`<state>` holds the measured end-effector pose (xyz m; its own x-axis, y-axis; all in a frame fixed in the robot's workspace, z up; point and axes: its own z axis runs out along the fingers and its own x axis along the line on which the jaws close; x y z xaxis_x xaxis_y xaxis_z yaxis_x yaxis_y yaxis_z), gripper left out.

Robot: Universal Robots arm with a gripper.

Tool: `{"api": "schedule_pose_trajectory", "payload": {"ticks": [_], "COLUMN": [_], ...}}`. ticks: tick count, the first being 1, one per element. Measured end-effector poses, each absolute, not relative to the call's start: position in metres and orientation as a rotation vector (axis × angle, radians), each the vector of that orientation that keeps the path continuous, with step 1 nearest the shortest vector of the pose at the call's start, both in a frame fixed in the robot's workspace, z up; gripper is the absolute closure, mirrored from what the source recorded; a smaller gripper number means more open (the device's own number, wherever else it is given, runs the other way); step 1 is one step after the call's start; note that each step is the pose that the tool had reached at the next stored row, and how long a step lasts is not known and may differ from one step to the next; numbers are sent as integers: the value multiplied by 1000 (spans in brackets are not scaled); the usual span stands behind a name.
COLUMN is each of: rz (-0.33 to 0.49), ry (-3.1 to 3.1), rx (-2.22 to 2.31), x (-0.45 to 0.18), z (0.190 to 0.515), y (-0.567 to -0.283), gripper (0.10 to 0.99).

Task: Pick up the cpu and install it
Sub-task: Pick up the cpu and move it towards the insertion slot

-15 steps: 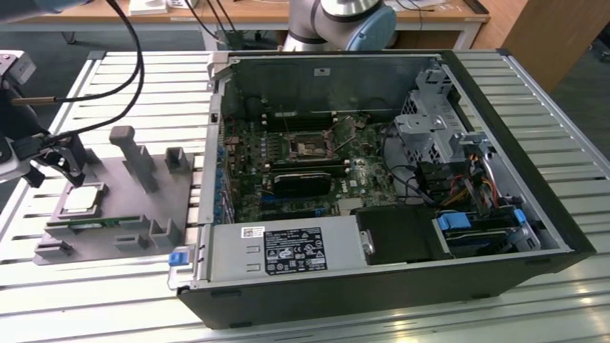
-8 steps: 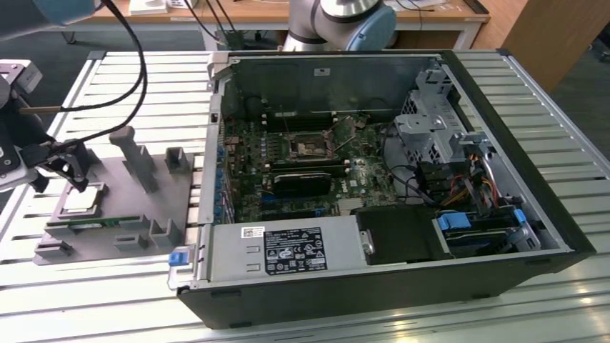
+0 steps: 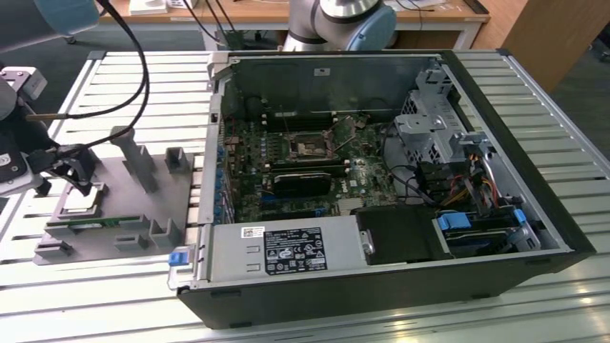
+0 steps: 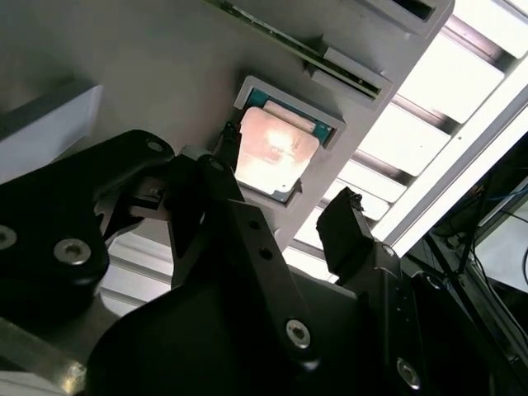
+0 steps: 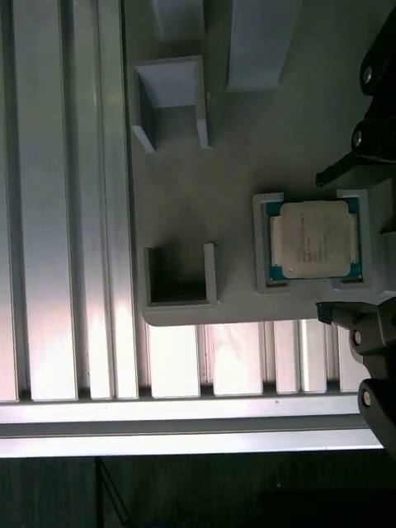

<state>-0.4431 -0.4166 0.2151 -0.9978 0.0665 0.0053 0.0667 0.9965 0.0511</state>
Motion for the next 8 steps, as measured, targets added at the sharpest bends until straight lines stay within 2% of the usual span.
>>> {"api": "schedule_pose_trajectory", "payload": {"ticks": [2, 3, 8], "rz": [-80, -80, -80], "ry": [-3135, -3135, -3135], "rx": [-104, -104, -89], "x": [-443, -443, -443], "z": [213, 212, 209], "y": [-417, -417, -416], "gripper": [427, 369, 369]}}
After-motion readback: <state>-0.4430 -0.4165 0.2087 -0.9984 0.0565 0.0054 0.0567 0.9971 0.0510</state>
